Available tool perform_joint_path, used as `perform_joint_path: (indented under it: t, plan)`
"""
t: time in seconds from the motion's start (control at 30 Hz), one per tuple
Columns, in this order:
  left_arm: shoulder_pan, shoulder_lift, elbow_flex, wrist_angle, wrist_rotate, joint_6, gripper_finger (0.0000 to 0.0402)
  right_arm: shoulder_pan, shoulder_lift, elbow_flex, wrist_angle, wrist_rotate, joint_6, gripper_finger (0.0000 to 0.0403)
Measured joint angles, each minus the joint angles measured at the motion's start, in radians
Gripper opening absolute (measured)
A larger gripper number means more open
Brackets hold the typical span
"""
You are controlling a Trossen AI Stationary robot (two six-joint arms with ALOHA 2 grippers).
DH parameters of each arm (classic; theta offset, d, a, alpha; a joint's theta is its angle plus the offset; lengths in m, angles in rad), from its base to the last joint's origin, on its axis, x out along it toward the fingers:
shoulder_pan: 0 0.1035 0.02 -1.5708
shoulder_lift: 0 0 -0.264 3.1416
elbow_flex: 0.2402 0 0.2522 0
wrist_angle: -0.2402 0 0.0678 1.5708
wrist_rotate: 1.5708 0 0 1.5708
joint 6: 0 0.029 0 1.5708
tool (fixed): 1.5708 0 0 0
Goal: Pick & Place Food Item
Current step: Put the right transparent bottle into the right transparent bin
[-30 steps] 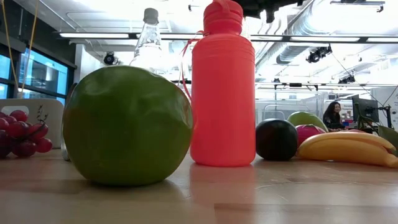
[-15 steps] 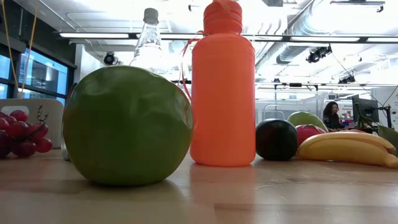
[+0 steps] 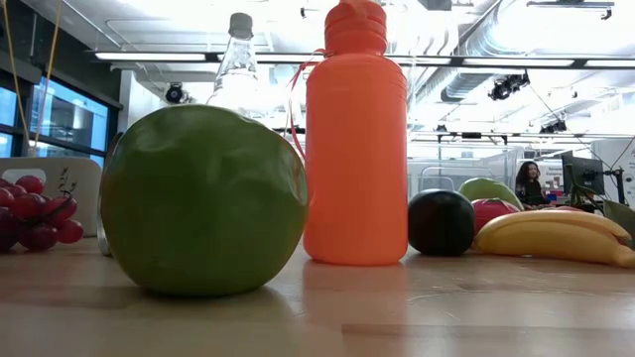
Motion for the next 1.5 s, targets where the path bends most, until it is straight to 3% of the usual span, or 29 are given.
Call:
perform_joint_path:
  t: [0.2, 0.37, 0.53, 0.77, 0.87, 1.0, 1.3, 1.5]
  plan:
    - [0.000, 0.000, 0.000, 0.000, 0.000, 0.003, 0.0000, 0.000, -0.082, 0.002, 0.025, 0.012, -0.028, 0.0118]
    - [0.000, 0.000, 0.000, -0.001, 0.001, -0.003, 0.0000, 0.000, -0.195, 0.002, -0.038, 0.179, -0.050, 0.0118]
    - [-0.002, 0.000, 0.000, -0.001, 0.003, -0.018, 0.0000, 0.000, -0.263, 0.000, -0.117, 0.226, -0.027, 0.0118]
    - [-0.002, 0.000, 0.000, 0.000, 0.002, -0.019, 0.0000, 0.000, -0.291, 0.000, 0.053, 0.270, -0.166, 0.0118]
    - [-0.002, 0.000, 0.000, 0.000, 0.002, -0.019, 0.0000, -0.020, -0.290, 0.001, 0.133, 0.395, -0.264, 0.0118]
    - [-0.002, 0.000, 0.000, -0.001, 0.002, -0.019, 0.0000, -0.117, -0.274, 0.001, 0.069, 0.474, -0.246, 0.0118]
    - [-0.004, 0.000, 0.000, -0.001, 0.001, -0.022, 0.0000, -0.454, -0.205, 0.000, -0.085, 0.321, 0.113, 0.0118]
    - [-0.004, 0.000, 0.000, -0.002, 0.000, -0.022, 0.0000, -0.599, -0.120, -0.001, -0.238, 0.188, 0.345, 0.0118]
